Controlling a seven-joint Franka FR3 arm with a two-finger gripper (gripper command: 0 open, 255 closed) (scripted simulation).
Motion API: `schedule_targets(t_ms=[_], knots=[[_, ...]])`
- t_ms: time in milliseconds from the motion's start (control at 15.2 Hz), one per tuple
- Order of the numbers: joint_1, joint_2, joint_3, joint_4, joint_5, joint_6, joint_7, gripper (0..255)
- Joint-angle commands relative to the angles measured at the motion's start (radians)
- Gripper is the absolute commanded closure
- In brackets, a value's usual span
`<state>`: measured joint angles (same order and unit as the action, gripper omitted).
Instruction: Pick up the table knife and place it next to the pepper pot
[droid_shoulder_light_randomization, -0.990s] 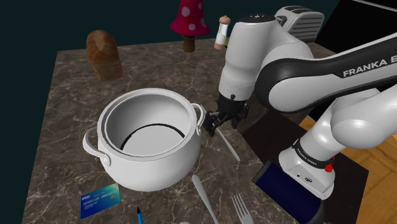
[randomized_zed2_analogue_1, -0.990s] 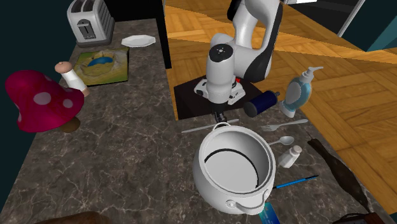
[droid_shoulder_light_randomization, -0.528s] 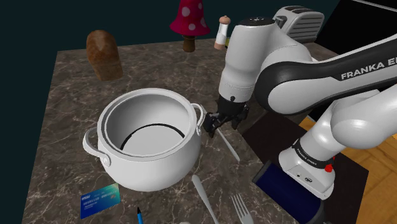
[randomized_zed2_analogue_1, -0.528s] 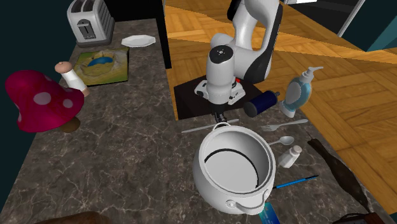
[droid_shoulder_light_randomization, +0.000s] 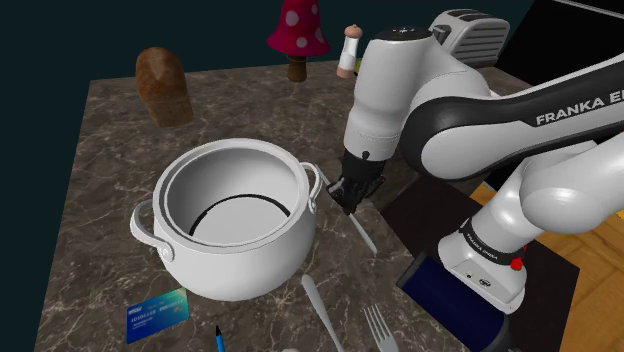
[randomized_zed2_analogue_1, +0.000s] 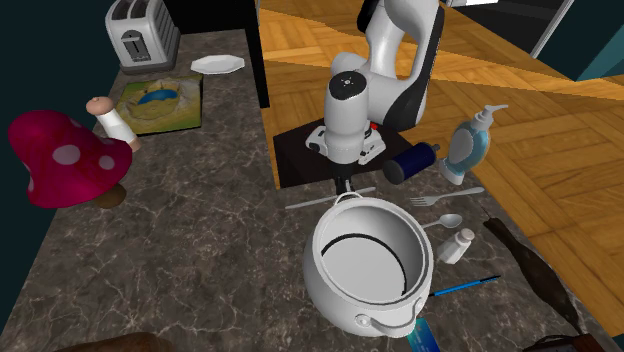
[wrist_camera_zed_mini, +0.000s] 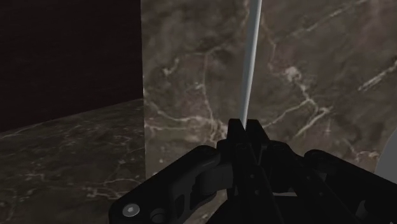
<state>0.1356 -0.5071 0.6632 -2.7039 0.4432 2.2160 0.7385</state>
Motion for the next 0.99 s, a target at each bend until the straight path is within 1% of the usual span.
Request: schedule_targets(t_ms=[0, 66, 924], knots=[[0.000, 0.000, 0.000, 0.000, 0.000, 0.000, 0.000, 255], [0.000, 0.000, 0.000, 0.000, 0.000, 0.000, 0.000, 255], [0.009, -0.113, -0.075, 0.104, -0.032, -0.216, 0.003, 255]])
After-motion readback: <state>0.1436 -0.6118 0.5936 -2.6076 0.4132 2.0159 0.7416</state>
